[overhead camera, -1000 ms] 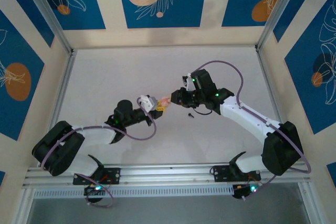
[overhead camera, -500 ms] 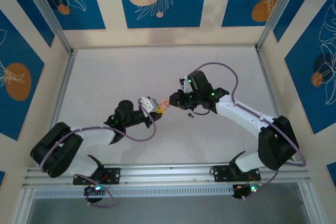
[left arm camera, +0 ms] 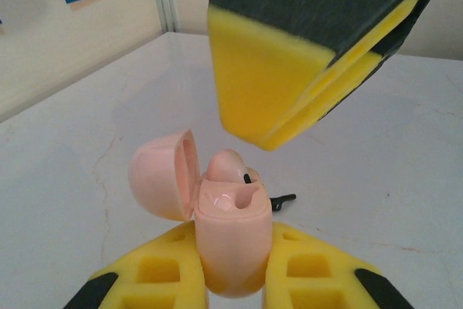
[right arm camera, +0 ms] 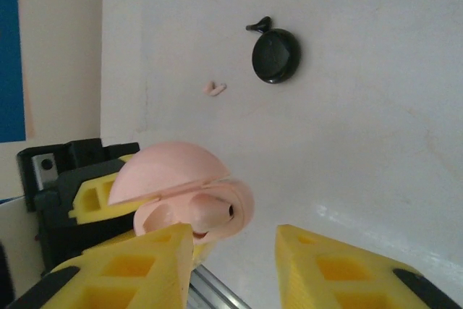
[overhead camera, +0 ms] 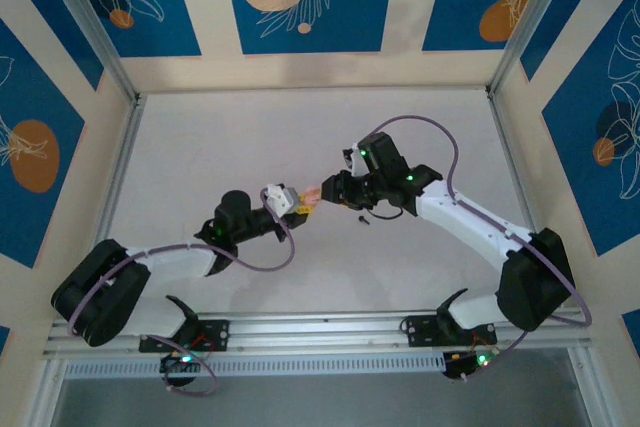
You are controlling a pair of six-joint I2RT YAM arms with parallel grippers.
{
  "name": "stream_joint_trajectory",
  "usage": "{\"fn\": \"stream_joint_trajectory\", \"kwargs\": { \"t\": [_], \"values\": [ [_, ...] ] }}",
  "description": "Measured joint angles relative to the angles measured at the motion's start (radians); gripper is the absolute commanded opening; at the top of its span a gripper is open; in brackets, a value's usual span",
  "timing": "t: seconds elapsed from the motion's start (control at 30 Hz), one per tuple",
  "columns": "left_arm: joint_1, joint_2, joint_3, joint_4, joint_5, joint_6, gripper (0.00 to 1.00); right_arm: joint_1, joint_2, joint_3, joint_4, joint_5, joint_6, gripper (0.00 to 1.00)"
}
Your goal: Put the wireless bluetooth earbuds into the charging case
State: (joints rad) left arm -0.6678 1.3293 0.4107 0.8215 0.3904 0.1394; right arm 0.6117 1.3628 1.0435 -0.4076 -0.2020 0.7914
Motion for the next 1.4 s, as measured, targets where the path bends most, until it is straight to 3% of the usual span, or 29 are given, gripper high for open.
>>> {"fn": "stream_joint_trajectory", "kwargs": {
  "t": [0.37, 0.83, 1.03, 1.17, 1.4],
  "values": [
    [0.000, -0.014, 0.000, 0.000, 0.002, 0.021, 0.15, -0.021, -0.048, 0.015, 0.000, -0.009, 0.002, 0.35],
    [0.002, -0.033, 0.000, -0.040, -0.006, 0.021, 0.15, -0.011, 0.065, 0.032, 0.007, -0.042, 0.000, 0.27],
    [0.011, -0.047, -0.001, -0.075, -0.019, 0.005, 0.16, -0.001, 0.077, 0.039, 0.003, -0.031, 0.000, 0.31],
    [0.052, -0.100, -0.008, -0.092, -0.039, -0.029, 0.16, 0.015, 0.077, 0.064, -0.010, -0.011, -0.011, 0.35],
    [0.240, -0.245, -0.008, -0.252, -0.089, -0.127, 0.14, 0.054, 0.133, 0.186, -0.067, 0.029, -0.018, 0.36]
  ]
}}
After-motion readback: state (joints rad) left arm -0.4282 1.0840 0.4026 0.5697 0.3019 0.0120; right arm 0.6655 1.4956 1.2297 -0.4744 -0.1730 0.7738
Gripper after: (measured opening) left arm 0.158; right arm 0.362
